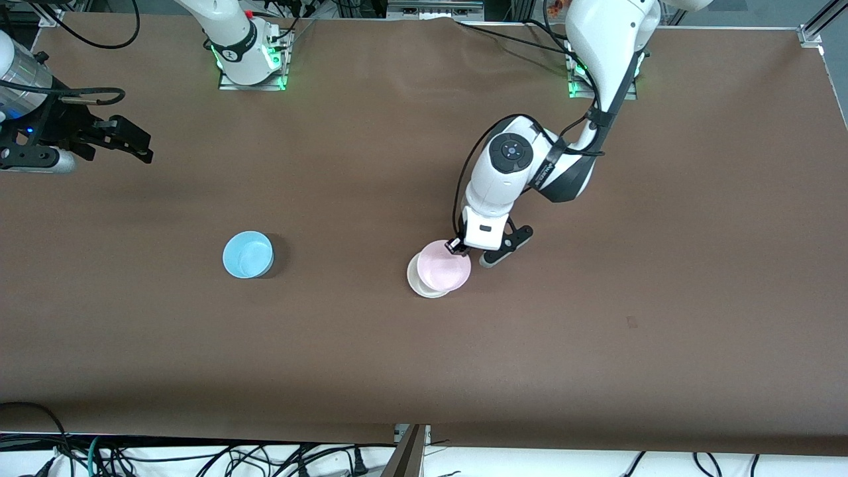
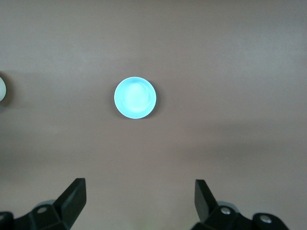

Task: Stack pink and blue bowls on white bowl
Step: 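Lower the pink bowl into the white bowl and open the left gripper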

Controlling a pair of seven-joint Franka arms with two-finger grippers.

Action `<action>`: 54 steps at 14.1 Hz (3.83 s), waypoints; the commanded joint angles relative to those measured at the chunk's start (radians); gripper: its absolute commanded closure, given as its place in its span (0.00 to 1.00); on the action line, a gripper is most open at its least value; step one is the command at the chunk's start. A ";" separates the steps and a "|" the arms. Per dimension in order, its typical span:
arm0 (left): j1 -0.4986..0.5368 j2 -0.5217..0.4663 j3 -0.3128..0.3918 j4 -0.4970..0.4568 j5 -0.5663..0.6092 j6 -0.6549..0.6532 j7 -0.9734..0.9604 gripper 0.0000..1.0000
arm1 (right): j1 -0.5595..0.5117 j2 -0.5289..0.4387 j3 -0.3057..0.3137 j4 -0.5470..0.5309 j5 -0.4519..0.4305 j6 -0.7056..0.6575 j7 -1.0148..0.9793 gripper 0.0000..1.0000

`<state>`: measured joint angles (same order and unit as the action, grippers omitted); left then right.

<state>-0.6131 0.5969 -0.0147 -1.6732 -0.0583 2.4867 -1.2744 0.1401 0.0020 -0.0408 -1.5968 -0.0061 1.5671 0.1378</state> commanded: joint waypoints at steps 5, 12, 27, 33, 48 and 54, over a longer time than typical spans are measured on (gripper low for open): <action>-0.030 0.061 0.012 0.089 -0.025 -0.031 -0.055 1.00 | 0.001 0.003 0.001 0.018 -0.006 -0.018 0.002 0.00; -0.030 0.084 0.012 0.105 -0.023 -0.029 -0.072 1.00 | 0.001 0.003 0.001 0.018 -0.008 -0.018 0.003 0.00; -0.045 0.104 0.012 0.099 -0.025 -0.028 -0.088 1.00 | 0.001 0.003 0.001 0.018 -0.006 -0.018 0.003 0.00; -0.045 0.112 0.012 0.101 -0.025 -0.022 -0.102 1.00 | 0.001 0.003 0.001 0.018 -0.006 -0.018 0.003 0.00; -0.045 0.135 0.012 0.105 -0.040 -0.014 -0.121 1.00 | 0.001 0.004 0.001 0.018 -0.008 -0.018 0.003 0.00; -0.049 0.150 0.012 0.122 -0.038 -0.014 -0.137 1.00 | 0.001 0.003 0.001 0.018 -0.008 -0.018 0.003 0.00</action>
<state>-0.6442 0.7266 -0.0146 -1.5867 -0.0633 2.4757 -1.4081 0.1401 0.0021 -0.0408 -1.5967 -0.0061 1.5668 0.1378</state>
